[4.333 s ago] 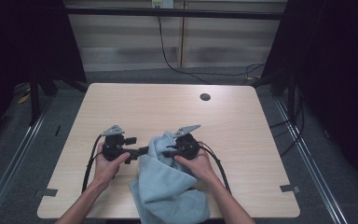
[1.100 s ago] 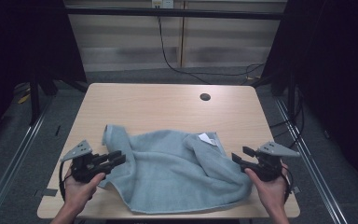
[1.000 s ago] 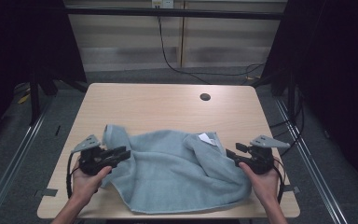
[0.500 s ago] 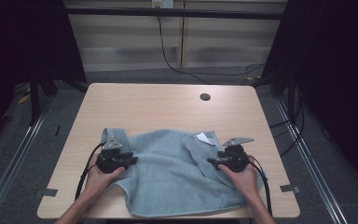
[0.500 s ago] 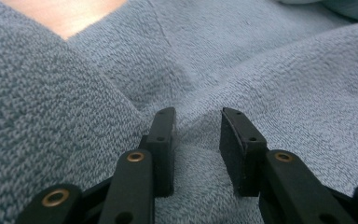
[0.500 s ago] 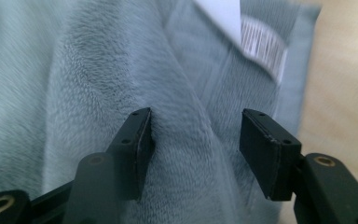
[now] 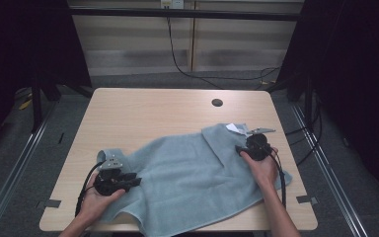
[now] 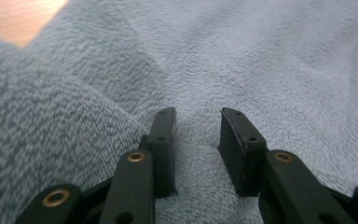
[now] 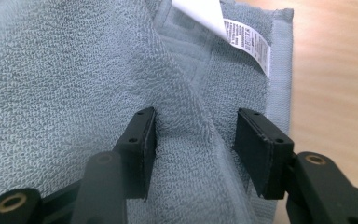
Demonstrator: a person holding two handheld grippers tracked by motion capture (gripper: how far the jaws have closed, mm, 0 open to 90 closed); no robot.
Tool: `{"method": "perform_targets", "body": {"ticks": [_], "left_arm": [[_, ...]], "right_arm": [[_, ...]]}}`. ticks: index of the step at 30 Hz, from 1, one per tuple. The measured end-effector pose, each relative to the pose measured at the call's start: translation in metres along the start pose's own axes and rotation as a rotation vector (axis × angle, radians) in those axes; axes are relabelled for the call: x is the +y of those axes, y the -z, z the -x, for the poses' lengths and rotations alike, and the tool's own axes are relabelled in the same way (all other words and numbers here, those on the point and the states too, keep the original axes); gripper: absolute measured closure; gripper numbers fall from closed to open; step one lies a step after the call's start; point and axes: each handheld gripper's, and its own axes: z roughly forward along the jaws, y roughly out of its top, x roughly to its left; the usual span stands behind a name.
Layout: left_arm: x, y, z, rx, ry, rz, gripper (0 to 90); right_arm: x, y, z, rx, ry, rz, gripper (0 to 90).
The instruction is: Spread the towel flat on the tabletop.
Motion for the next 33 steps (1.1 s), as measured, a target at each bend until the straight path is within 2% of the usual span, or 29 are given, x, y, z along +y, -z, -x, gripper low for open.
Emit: {"method": "perform_targets", "body": {"ticks": [2, 4, 7, 8, 9, 10, 13, 15, 17, 18, 20, 22, 24, 26, 27, 29, 30, 31, 33], "left_arm": [[0.000, 0.001, 0.002, 0.003, -0.004, -0.009, 65.4], [0.000, 0.001, 0.010, -0.014, -0.001, -0.027, 64.3], [-0.001, 0.002, 0.012, -0.029, -0.009, -0.036, 63.4], [0.000, 0.003, 0.011, -0.044, 0.002, -0.032, 63.4], [0.003, 0.006, 0.010, -0.060, 0.029, -0.001, 62.3], [0.007, 0.008, 0.009, -0.073, 0.033, 0.012, 62.2], [0.021, 0.007, 0.010, -0.084, 0.015, 0.063, 61.6], [0.031, 0.002, 0.008, -0.079, -0.033, 0.058, 61.6], [0.042, -0.006, 0.002, -0.074, -0.027, 0.046, 63.6], [0.046, -0.009, -0.002, -0.061, -0.028, 0.059, 63.8], [0.055, -0.013, -0.009, -0.060, 0.000, 0.065, 64.6], [0.060, -0.016, -0.013, -0.050, 0.003, 0.065, 65.0], [0.062, -0.020, -0.016, -0.028, -0.011, 0.058, 65.0], [0.061, -0.027, -0.018, -0.028, -0.009, 0.035, 65.0], [0.059, -0.031, -0.019, -0.018, -0.018, 0.015, 64.9], [0.054, -0.038, -0.020, -0.003, -0.032, -0.031, 64.8], [0.054, -0.038, -0.020, -0.003, -0.032, -0.031, 64.9], [0.048, -0.043, -0.021, 0.009, -0.045, -0.052, 65.8], [0.047, -0.041, -0.022, 0.007, -0.039, -0.053, 66.8]], "right_arm": [[0.007, -0.007, 0.007, -0.033, -0.027, -0.002, 46.6], [0.011, -0.012, 0.013, -0.048, -0.025, 0.011, 44.7], [0.013, -0.014, 0.016, -0.050, -0.040, 0.018, 42.7], [0.013, -0.012, 0.016, -0.019, -0.040, 0.023, 43.8], [0.014, -0.004, 0.013, 0.015, -0.044, 0.045, 40.9], [0.014, 0.002, 0.012, 0.027, -0.040, 0.061, 40.7], [0.016, 0.028, 0.003, 0.078, -0.022, 0.104, 41.4], [0.013, 0.044, -0.006, 0.085, 0.003, 0.112, 43.3], [0.005, 0.057, -0.016, 0.090, 0.034, 0.132, 44.9], [0.000, 0.063, -0.020, 0.090, 0.050, 0.131, 44.9], [-0.010, 0.074, -0.028, 0.105, 0.066, 0.144, 44.9], [-0.021, 0.086, -0.033, 0.072, 0.089, 0.151, 44.2], [-0.026, 0.091, -0.030, 0.079, 0.087, 0.148, 43.0], [-0.029, 0.092, -0.023, 0.024, 0.087, 0.147, 40.0], [-0.029, 0.091, -0.016, 0.013, 0.072, 0.150, 38.7], [-0.030, 0.091, -0.004, 0.042, 0.009, 0.185, 36.8], [-0.029, 0.093, -0.001, 0.051, -0.003, 0.200, 36.7], [-0.029, 0.096, 0.000, 0.049, -0.007, 0.217, 36.0], [-0.028, 0.102, -0.003, 0.061, -0.006, 0.234, 35.8]]}}
